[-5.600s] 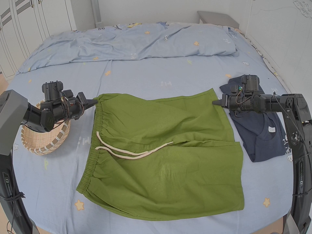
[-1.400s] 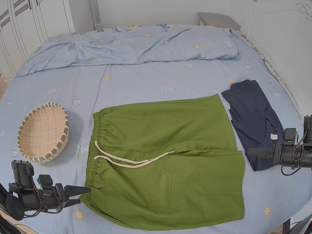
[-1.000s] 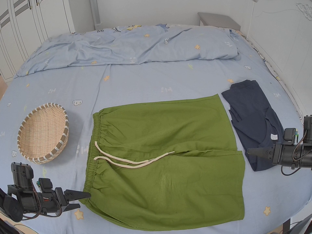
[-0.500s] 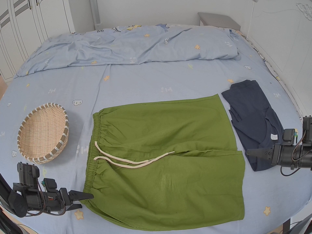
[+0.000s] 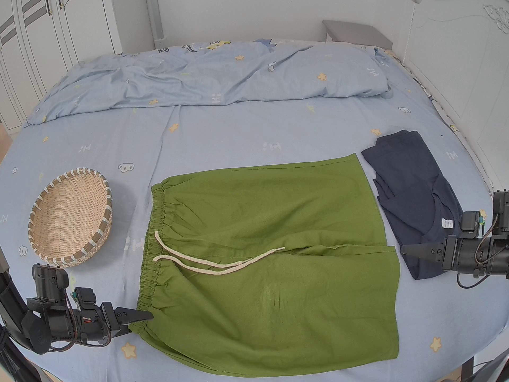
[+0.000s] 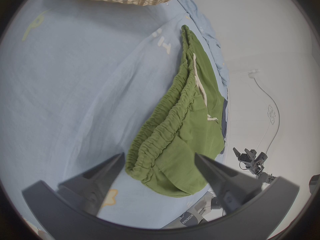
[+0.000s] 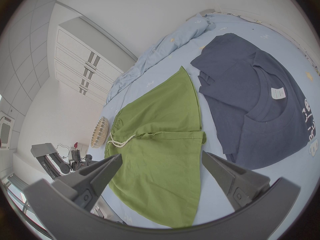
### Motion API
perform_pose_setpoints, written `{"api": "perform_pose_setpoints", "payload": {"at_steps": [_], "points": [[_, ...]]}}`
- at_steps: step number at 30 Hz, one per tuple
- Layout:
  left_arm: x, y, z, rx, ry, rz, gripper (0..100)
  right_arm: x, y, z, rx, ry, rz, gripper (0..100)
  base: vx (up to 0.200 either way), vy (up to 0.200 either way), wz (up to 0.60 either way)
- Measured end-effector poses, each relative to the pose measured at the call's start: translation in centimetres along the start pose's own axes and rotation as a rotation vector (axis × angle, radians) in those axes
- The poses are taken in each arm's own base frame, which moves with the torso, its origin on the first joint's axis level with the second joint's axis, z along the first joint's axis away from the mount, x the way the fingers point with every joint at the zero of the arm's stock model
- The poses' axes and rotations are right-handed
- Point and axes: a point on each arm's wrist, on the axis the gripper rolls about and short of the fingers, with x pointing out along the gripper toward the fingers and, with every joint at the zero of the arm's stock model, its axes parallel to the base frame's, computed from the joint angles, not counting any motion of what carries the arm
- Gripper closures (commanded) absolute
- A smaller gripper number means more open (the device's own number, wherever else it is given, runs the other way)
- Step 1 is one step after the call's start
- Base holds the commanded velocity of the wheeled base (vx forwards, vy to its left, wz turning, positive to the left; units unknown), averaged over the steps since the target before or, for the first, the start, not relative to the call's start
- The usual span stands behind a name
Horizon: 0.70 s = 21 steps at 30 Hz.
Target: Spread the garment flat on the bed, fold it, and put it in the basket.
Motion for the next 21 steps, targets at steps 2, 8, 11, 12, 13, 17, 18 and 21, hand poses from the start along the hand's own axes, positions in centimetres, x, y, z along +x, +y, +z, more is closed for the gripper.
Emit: {"api": "perform_pose_setpoints", "payload": {"at_steps": [2, 8, 11, 12, 13, 17, 18, 21], "points": [[0.0, 0.1, -0.1, -0.004, 0.008, 0.004, 100, 0.0, -0.1, -0.2, 0.004, 0.006, -0.001, 0, 0.0, 0.0, 0.0], [-0.3, 0.2, -0.4, -0.027, 0.016, 0.019, 100, 0.1, -0.3, -1.1, 0.021, 0.035, -0.007, 0, 0.0, 0.0, 0.0], [-0.7, 0.3, -0.5, -0.043, 0.013, 0.03, 100, 0.1, -0.6, -2.0, 0.035, 0.062, -0.013, 0, 0.0, 0.0, 0.0], [-0.9, 0.3, -0.5, -0.046, 0.01, 0.032, 100, 0.1, -0.7, -2.4, 0.044, 0.076, -0.017, 0, 0.0, 0.0, 0.0], [-1.0, 0.3, -0.5, -0.049, 0.009, 0.033, 100, 0.0, -0.8, -2.9, 0.053, 0.092, -0.021, 0, 0.0, 0.0, 0.0], [-1.6, 0.1, -0.9, -0.059, 0.018, 0.031, 100, -0.2, -1.3, -5.1, 0.087, 0.156, -0.036, 0, 0.0, 0.0, 0.0], [-1.8, 0.1, -1.0, -0.059, 0.023, 0.031, 100, -0.2, -1.3, -5.6, 0.092, 0.172, -0.039, 0, 0.0, 0.0, 0.0], [-2.2, -0.1, -1.4, -0.041, 0.036, 0.032, 100, -0.4, -1.4, -7.3, 0.1, 0.229, -0.041, 0, 0.0, 0.0, 0.0]]}}
